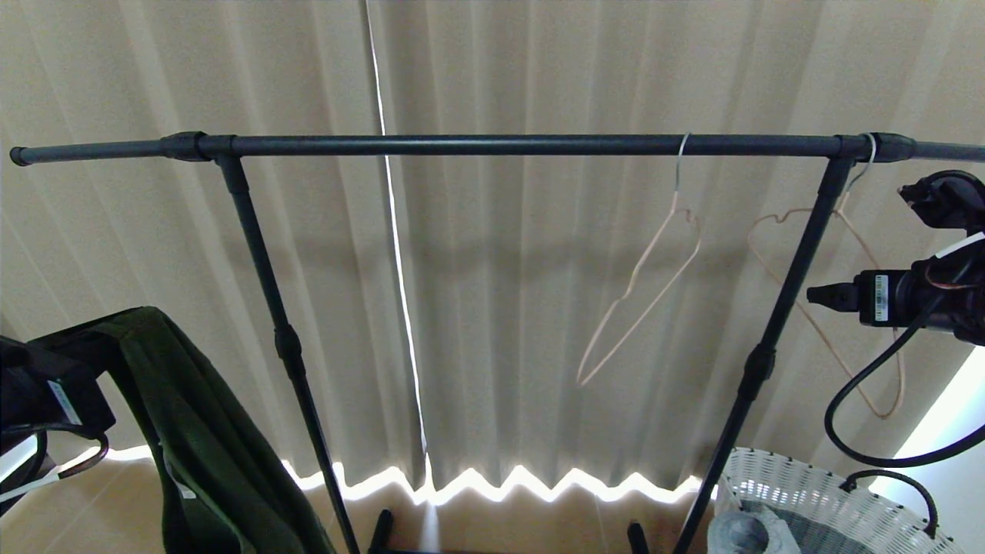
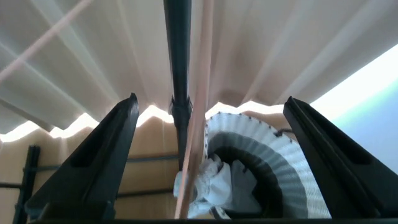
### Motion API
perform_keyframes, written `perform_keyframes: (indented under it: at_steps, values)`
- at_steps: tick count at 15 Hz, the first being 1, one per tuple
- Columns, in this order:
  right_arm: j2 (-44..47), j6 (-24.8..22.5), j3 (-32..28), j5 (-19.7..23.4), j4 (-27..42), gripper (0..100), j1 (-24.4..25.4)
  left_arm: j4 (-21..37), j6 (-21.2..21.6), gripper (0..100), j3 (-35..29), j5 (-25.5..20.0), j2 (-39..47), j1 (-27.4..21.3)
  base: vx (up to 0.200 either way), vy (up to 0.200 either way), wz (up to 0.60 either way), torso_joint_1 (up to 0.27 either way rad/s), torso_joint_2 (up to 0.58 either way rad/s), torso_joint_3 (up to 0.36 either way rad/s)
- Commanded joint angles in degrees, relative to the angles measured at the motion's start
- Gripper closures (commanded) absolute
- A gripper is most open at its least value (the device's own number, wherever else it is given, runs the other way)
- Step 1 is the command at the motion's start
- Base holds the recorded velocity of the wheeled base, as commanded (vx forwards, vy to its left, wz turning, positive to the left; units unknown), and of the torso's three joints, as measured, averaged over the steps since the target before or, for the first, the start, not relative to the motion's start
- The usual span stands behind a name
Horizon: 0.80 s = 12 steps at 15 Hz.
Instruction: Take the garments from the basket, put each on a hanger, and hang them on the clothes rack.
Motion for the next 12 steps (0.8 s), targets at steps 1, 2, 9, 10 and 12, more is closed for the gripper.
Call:
perform_keyframes:
  at_steps: [1,2,9,10,12]
  values:
    - [-0.37,-0.01,-0.03,-0.09,0.55,0,0.01,-0.1,-0.01,100,-0.04,0.01,0.02,0.04,0.0,0.0,0.0,0.0,0.0,0.0]
    - [-0.45,-0.01,-0.03,-0.09,0.64,0,0.18,-0.01,-0.01,100,-0.04,0.01,0.02,0.04,0.0,0.0,0.0,0.0,0.0,0.0]
    - [-0.89,-0.28,-0.74,-0.17,0.64,100,0.27,-0.01,-0.01,100,0.05,0.01,0.1,0.04,0.0,0.0,0.0,0.0,0.0,0.0]
    - [-0.98,-0.28,-1.0,-0.26,0.64,100,0.18,-0.01,-0.01,100,0.05,0.01,0.1,0.04,0.0,0.0,0.0,0.0,0.0,0.0]
    - [-1.33,-0.28,-1.35,-0.26,0.64,100,0.01,-0.01,-0.01,100,0.05,0.01,0.1,0.12,0.0,0.0,0.0,0.0,0.0,0.0]
